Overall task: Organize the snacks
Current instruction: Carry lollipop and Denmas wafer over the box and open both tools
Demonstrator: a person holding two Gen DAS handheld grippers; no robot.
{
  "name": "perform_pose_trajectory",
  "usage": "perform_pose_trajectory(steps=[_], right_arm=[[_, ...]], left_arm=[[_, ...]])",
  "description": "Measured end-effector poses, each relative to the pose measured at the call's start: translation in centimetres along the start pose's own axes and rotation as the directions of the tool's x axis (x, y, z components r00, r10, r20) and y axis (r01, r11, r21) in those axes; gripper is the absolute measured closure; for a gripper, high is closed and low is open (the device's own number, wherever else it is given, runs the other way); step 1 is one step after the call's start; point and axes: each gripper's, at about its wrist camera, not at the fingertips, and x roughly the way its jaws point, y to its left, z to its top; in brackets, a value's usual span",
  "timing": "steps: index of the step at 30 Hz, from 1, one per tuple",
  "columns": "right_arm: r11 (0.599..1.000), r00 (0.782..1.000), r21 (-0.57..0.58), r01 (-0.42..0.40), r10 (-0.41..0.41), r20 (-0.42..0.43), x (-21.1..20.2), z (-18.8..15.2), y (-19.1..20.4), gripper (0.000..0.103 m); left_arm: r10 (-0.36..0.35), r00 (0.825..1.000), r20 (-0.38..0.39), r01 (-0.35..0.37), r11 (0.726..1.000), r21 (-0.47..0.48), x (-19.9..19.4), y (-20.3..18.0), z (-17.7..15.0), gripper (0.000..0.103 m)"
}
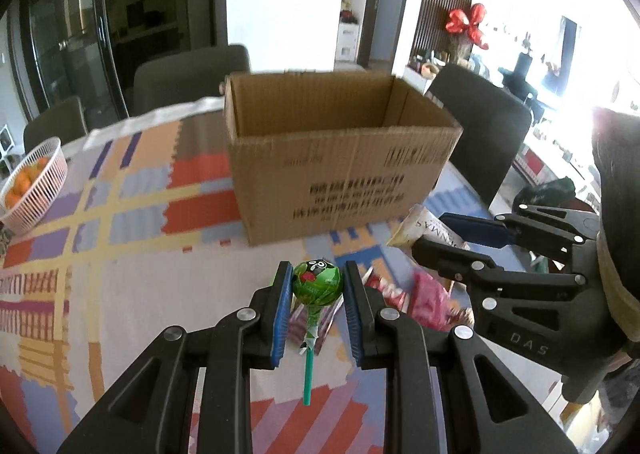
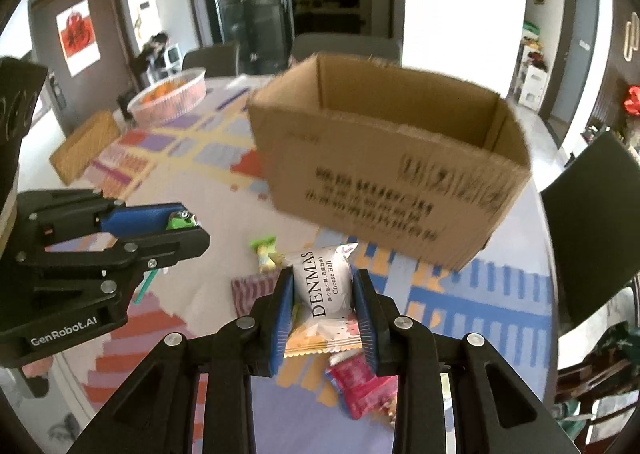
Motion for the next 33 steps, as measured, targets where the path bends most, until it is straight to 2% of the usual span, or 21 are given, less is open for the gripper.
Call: perform_pose_trajectory(steps=[11, 16, 21, 33], right_arm=[[0.998, 0.99, 0.055, 0.029, -0.036, 0.137, -4.0, 3.9, -2.3, 0.072], [0.997, 0.983, 0.07, 0.045, -0.056, 0.173, -4.9, 5.7, -3.4, 0.072], [0.995, 0.982, 0.094, 0.04, -0.056, 0.182, -5.1, 7.5, -4.5, 0.072], [0.99, 0.983, 0.13, 0.051, -0.072, 0.166, -3.6, 11.5, -6.9, 0.072]], left_arm=[[-0.01, 0.995, 0.1, 0.01, 1.0, 0.003, -2.0, -1.4, 4.8, 0.078], [-0.025, 0.993, 0.112, 0.026, 1.0, -0.009, -1.7, -1.2, 7.5, 0.078], [-0.033, 0.991, 0.129, 0.036, 0.999, -0.021, -1.3, -1.2, 10.1, 0.078], [0.006, 0.991, 0.136, -0.001, 0.999, -0.039, 1.2, -0.4, 14.6, 0.078]])
